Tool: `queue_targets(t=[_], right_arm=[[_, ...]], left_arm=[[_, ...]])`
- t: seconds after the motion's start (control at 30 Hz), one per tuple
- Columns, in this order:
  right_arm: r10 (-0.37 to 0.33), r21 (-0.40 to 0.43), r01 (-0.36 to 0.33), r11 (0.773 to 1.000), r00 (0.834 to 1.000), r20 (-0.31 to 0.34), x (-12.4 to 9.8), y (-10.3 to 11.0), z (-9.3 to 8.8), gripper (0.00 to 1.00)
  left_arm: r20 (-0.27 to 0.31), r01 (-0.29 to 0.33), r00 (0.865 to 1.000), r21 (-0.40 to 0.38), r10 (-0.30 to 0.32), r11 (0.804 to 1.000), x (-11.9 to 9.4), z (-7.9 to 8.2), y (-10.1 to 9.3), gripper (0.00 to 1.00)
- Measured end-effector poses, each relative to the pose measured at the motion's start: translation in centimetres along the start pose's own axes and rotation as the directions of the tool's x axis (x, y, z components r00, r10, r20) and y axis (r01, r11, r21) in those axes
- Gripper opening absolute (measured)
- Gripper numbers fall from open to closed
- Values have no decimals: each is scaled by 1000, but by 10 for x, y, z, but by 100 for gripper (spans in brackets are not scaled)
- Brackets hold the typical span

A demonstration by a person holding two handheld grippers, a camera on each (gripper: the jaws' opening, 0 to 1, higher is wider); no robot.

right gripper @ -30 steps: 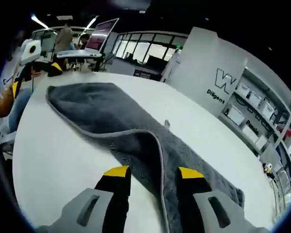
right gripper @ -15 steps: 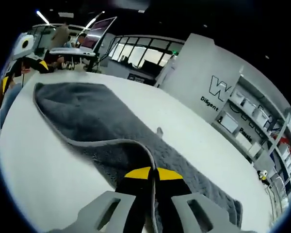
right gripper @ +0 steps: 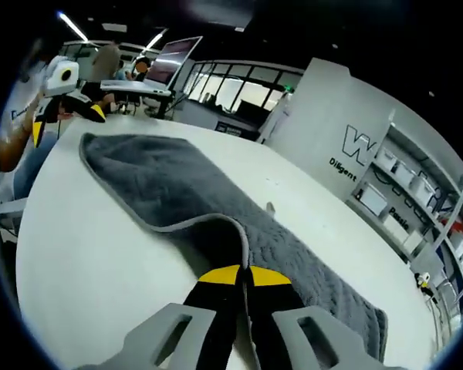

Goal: Open the folded towel by lifting each exposed corner and separating the folded layers until the towel lies flat within the target outline without major curled edges

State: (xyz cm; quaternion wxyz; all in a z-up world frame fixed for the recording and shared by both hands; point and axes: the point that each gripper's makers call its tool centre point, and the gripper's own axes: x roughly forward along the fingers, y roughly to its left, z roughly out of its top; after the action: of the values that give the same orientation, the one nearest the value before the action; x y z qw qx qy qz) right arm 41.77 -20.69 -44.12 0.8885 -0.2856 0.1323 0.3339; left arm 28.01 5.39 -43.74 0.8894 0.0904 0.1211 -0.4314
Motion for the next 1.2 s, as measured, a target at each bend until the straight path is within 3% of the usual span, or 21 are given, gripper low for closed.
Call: queue_targets(t=[0.4, 0.67, 1.0, 1.2], right_arm=[[115, 17, -114, 993, 992, -41, -28, 35, -29, 0], [218, 82, -214, 973, 975, -41, -44, 63, -44, 0], [284, 129, -280, 951, 959, -13, -69, 82, -49, 0], [309, 124, -303, 945, 951, -33, -80, 92, -58, 0]], left_arm=[[-8, 0, 1000, -20, 0, 1000, -2, -3, 2, 92], [-13, 8, 1000, -19, -8, 1000, -3, -5, 0, 92], [-17, 6, 1000, -21, -6, 1000, -5, -7, -2, 91], [-23, 12, 1000, -24, -12, 1000, -3, -9, -6, 91]])
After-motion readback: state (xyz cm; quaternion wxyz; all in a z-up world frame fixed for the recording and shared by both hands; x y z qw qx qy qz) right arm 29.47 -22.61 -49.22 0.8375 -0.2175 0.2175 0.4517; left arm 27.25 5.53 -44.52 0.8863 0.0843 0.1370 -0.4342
